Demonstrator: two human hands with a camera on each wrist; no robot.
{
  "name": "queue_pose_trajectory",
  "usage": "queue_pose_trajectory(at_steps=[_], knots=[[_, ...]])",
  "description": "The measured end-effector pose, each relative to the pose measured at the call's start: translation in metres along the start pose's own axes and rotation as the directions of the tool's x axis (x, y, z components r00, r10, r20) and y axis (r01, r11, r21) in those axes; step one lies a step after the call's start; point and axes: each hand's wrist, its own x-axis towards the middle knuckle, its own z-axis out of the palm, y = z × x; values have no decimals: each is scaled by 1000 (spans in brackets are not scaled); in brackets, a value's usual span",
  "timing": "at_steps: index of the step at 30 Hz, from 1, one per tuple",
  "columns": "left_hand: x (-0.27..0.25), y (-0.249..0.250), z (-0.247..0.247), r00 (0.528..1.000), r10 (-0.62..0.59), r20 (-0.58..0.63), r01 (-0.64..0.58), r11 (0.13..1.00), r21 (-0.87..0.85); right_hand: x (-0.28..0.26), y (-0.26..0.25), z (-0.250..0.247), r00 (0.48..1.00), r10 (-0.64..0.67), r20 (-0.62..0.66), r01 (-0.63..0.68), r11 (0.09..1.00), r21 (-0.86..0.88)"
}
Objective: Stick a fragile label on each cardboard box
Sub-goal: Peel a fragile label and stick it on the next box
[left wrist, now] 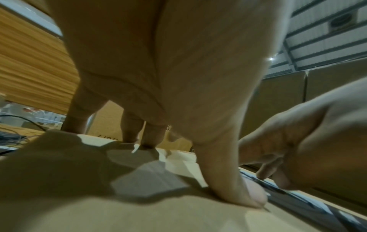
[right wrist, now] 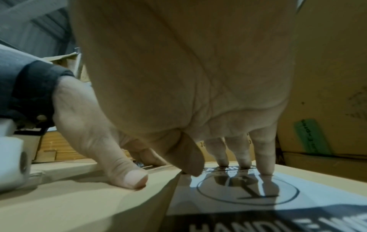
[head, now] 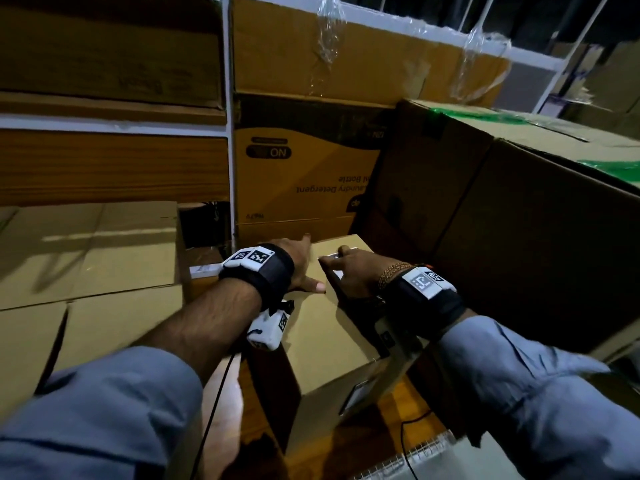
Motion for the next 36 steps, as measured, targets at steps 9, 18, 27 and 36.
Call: queue_pose_trajectory(at_steps=[9,18,27,36], knots=[[-8,4,-5,994,113,-10,-112,990,80,3,30,23,999,-21,29,19,999,43],[-11,9,-8,995,102,-10,-100,986,133,-33,29,42,1000,7,-14,-7,1000,12],[-5,7,-5,991,136,-20,-130,974,185,-79,21,62,981,-133,-141,143,988,63],[1,10,-3,995,94,-27,-86,976,202,-42,21,45,994,-95,-59,101,990,101]])
